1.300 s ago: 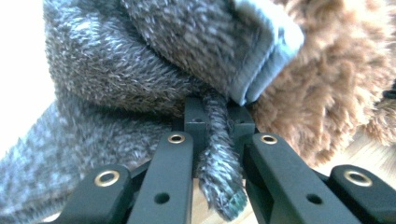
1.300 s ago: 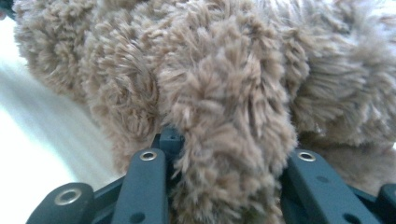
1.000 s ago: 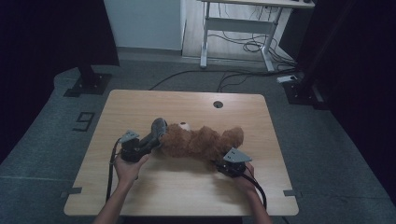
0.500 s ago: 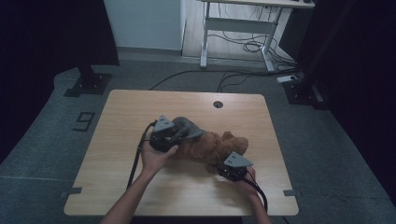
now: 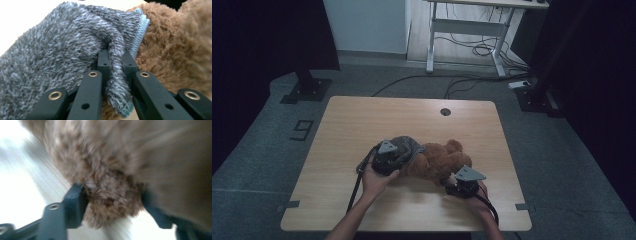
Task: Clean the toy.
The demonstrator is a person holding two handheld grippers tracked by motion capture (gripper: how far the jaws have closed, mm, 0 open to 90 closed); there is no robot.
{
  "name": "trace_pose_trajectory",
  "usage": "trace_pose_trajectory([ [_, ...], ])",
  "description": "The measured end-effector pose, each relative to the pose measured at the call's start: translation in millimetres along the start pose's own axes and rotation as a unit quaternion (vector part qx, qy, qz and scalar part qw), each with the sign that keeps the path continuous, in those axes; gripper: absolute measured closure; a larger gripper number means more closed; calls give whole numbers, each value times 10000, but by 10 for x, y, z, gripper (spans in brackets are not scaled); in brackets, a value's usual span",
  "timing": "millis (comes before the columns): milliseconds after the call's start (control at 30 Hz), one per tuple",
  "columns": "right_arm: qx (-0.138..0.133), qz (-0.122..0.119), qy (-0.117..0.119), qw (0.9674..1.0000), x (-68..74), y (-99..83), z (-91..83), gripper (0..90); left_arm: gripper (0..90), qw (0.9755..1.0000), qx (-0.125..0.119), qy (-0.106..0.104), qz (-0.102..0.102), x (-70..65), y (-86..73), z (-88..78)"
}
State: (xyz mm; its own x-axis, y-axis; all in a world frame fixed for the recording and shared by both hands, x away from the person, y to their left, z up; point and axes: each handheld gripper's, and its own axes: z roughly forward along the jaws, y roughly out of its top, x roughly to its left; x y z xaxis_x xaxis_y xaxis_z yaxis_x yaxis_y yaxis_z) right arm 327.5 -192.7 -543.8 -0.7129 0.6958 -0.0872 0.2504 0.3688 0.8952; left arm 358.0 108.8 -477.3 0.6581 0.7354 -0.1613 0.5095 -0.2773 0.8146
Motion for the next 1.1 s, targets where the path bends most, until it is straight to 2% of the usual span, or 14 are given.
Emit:
trace_pose_trajectory([
  [100, -233, 455, 78, 9987, -44, -11, -185, 284, 814, 9999, -47, -89, -31, -25, -71, -22],
  [200, -668, 932, 90, 9934, -140, -7, -442, 228, 818, 9999, -89, -124, -17, -52, -125, -37],
  [300, -880, 1038, 204, 9905, -146, 46, -602, 196, 818, 9999, -117, -63, 28, -76, -153, -38],
  [367, -948, 1034, 354, 9895, -107, 114, -623, 173, 818, 9999, -119, -49, 33, -88, -163, -39],
  [467, -954, 974, 479, 9895, -50, 240, -591, 153, 819, 9999, -105, -35, 66, -110, -188, -43],
  [533, -775, 1000, 482, 9908, -49, 304, -514, 170, 819, 9999, -114, -49, 57, -113, -204, -43],
  [633, -318, 1020, 486, 9931, -73, 286, -298, 283, 819, 9999, -112, -47, 66, -117, -219, -40],
  [700, -251, 1017, 492, 9933, -77, 228, -205, 375, 819, 9999, -114, -42, 67, -114, -229, -33],
  [800, -274, 1066, 478, 9928, -80, 174, -146, 467, 819, 9999, -125, -47, 44, -111, -226, -7],
  [833, -204, 1002, 400, 9940, -78, 171, -132, 491, 819, 9999, -116, -39, 41, -114, -218, -1],
  [933, -214, 979, 248, 9947, -80, 177, -122, 522, 818, 9999, -108, -19, 7, -139, -158, -5],
  [1000, -236, 962, 177, 9949, -80, 175, -106, 531, 818, 9999, -122, 19, 56, -177, -76, -24],
  [1100, -284, 982, 154, 9946, -85, 170, -97, 536, 819, 9995, -273, -10, 165, -273, 86, -52],
])
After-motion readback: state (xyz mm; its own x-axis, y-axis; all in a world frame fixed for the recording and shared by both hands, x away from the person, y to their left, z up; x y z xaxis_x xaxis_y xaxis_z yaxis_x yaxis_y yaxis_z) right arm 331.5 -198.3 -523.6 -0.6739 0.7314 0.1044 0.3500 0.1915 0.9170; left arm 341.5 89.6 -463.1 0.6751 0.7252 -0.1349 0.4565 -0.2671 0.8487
